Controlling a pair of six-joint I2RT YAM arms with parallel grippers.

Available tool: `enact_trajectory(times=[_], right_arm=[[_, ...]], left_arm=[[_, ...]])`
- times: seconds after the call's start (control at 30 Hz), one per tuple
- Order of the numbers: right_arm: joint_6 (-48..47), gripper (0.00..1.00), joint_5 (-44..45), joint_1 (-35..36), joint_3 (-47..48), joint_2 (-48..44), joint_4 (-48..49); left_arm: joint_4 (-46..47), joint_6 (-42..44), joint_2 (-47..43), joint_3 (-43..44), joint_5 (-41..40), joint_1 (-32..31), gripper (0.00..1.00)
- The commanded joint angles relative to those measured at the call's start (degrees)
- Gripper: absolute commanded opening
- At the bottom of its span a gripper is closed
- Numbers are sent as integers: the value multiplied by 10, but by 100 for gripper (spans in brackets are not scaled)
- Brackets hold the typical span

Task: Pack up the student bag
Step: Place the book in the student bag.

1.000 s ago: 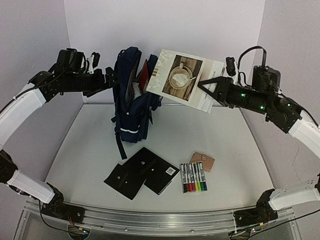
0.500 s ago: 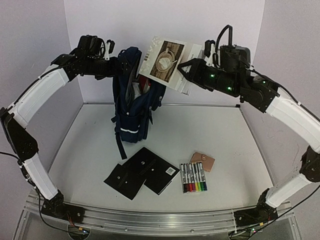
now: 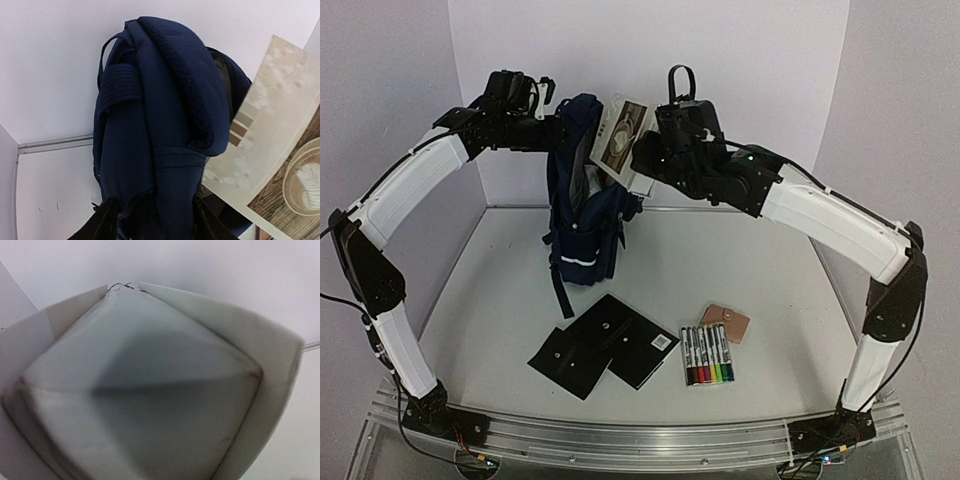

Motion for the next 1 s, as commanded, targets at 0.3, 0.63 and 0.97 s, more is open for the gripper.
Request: enact_trajectory(times=[0.3,0.63,0.97], right_arm=[[28,26,48,49,142,118,-58],[49,26,63,51,117,130,-98],[34,26,157,51,138,165,-173]], left_arm=[[93,29,-58,-72,-36,1,0],[157,22,-109,-142,-63,1,0],[191,14,-131,-184,-97,1,0]])
